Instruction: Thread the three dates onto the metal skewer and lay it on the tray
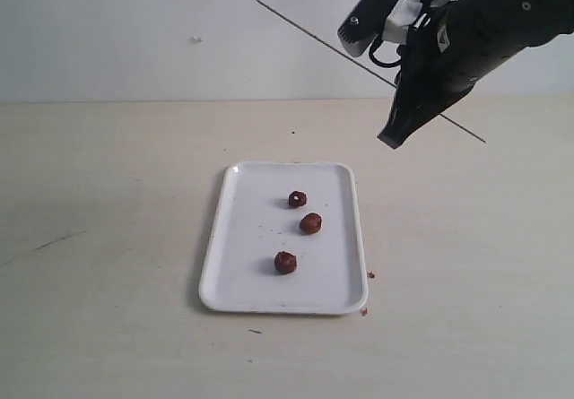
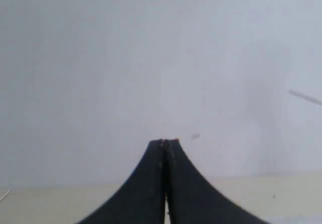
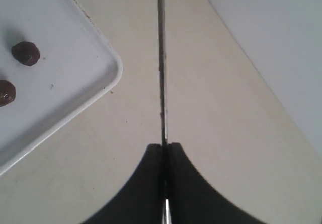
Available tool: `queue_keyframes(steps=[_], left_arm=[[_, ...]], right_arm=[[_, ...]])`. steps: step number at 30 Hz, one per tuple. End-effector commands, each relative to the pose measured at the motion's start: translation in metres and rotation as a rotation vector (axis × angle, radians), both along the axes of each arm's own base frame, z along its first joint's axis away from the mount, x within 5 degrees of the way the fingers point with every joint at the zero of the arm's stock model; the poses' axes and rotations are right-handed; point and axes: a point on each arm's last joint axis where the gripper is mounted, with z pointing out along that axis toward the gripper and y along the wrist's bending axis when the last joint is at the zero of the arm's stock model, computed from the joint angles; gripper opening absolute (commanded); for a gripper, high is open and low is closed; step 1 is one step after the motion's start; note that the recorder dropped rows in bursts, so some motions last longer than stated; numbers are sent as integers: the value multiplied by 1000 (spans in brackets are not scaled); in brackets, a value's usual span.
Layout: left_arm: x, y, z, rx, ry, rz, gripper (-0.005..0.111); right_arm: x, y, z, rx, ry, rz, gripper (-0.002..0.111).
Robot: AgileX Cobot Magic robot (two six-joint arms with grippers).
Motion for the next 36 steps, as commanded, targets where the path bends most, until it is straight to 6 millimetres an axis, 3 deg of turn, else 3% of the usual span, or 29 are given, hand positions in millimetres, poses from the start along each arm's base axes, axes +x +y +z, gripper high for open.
queue_keyframes(steps=[1, 8, 11, 14, 17, 22, 25, 28, 33, 36], left_arm=[[-8, -6, 18, -70, -201, -102, 0], [-25, -6, 43, -246, -476, -224, 0], [-32, 2, 69, -287, -521, -156, 0], [-25, 7, 99, -320, -463, -94, 0], [8, 5, 128, -303, -236, -53, 0], [92, -1, 149, -230, 356, 32, 0], [147, -7, 137, -162, 713, 61, 0], [199, -25, 110, -66, 1019, 27, 0], [256, -88, 56, 142, 1357, -115, 2], [274, -138, 22, 242, 1448, -204, 15]], right_arm=[[3, -11, 4, 23, -27, -51, 0], [5, -56, 7, 98, -17, -274, 0], [5, -76, 6, 125, 2, -353, 0], [5, -86, 5, 174, 10, -403, 0], [5, -89, 5, 186, 11, -415, 0], [4, -84, 1, 212, 56, -378, 0], [5, -82, -4, 202, 86, -344, 0], [7, -82, -6, 203, 82, -342, 0], [7, -82, -5, 204, 78, -340, 0], [7, -82, -5, 207, 78, -341, 0]])
